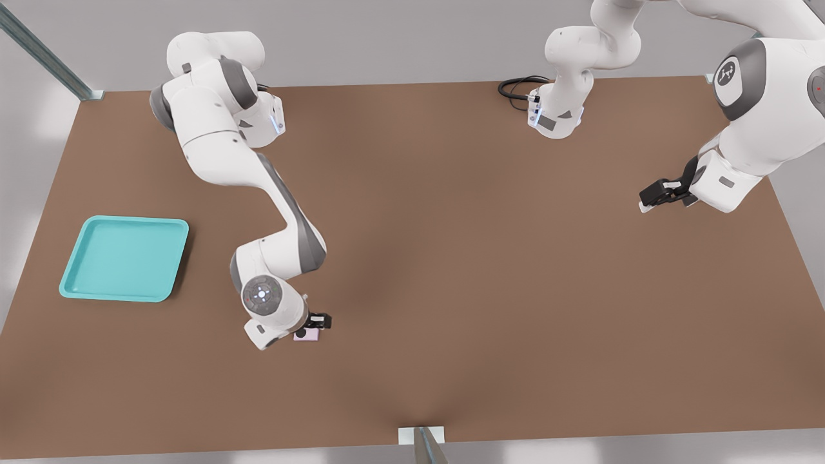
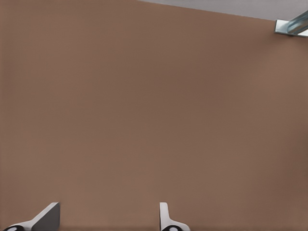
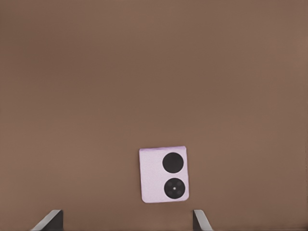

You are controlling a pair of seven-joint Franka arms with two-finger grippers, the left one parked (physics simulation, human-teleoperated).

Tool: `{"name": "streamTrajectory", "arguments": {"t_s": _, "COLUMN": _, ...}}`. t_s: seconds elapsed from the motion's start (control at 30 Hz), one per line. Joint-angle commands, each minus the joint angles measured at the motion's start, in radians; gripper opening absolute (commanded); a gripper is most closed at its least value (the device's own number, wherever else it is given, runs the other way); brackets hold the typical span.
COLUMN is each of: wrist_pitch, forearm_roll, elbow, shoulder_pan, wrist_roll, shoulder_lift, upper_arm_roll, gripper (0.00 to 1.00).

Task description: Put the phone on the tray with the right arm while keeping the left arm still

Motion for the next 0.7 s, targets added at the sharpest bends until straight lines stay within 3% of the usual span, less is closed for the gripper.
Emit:
{"name": "streamTrajectory", "arguments": {"t_s": 0.0, "wrist_pitch": 0.060, "forearm_roll": -0.027, "elbow": -0.012, "shoulder_pan": 0.000, "wrist_roll": 0.261, "shoulder_lift": 0.001, "upper_arm_roll": -0.001, "gripper": 1.00}}
{"name": "streamTrajectory", "arguments": {"t_s": 0.2, "wrist_pitch": 0.138, "forearm_roll": -0.050, "elbow": -0.057, "shoulder_pan": -0.003, "wrist_roll": 0.259, "shoulder_lift": 0.034, "upper_arm_roll": -0.001, "gripper": 1.00}}
{"name": "streamTrajectory", "arguments": {"t_s": 0.4, "wrist_pitch": 0.172, "forearm_roll": -0.048, "elbow": -0.071, "shoulder_pan": -0.034, "wrist_roll": 0.040, "shoulder_lift": 0.063, "upper_arm_roll": 0.007, "gripper": 1.00}}
{"name": "streamTrajectory", "arguments": {"t_s": 0.67, "wrist_pitch": 0.177, "forearm_roll": -0.048, "elbow": -0.123, "shoulder_pan": -0.037, "wrist_roll": 0.003, "shoulder_lift": 0.076, "upper_arm_roll": 0.015, "gripper": 1.00}}
